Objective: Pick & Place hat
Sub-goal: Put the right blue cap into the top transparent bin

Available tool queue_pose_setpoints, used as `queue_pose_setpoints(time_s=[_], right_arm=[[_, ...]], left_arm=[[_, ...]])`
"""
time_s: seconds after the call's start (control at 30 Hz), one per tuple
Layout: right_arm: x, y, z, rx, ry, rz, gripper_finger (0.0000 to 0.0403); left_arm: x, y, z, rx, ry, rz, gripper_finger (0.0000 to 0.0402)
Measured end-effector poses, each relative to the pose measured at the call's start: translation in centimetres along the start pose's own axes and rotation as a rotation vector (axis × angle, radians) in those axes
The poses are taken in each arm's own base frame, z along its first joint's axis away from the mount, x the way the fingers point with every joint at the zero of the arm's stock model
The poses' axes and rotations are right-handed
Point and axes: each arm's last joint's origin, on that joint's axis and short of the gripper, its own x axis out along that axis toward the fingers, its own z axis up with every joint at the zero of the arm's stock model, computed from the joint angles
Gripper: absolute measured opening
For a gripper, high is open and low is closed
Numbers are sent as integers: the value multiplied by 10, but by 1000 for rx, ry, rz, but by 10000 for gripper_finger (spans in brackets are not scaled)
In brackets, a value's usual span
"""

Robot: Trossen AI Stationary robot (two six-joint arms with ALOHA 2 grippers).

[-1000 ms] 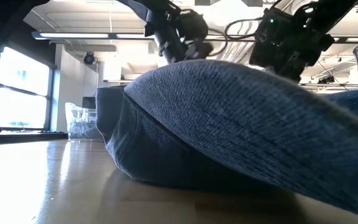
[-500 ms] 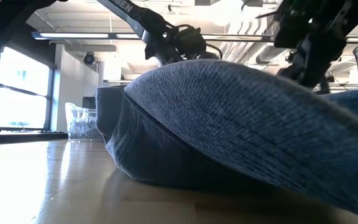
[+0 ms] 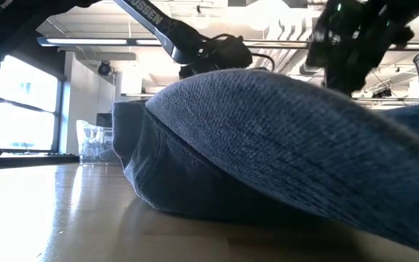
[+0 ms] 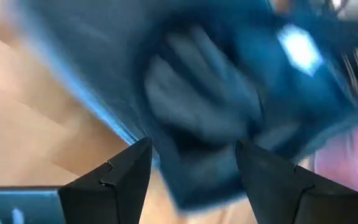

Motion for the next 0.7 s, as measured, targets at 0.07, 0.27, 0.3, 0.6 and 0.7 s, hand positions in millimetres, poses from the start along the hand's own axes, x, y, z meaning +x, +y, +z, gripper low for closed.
queue_pose_setpoints(time_s=[0.07, 0.27, 0.3, 0.6, 0.7], right_arm=[[8, -11, -7, 43, 24, -76, 8], [32, -29, -17, 118, -4, -161, 14], [35, -31, -16, 118, -12, -180, 20], [60, -53, -7, 380, -145, -348, 133], [62, -60, -11, 471, -111, -330, 170]], left_arm=[[3, -5, -6, 34, 40, -23, 227], [-8, -11, -15, 55, 113, 71, 210], [-15, -15, -11, 65, 121, 86, 205], [-60, -41, 2, 207, 193, 304, 172], [-62, -47, 5, 220, 179, 284, 170]])
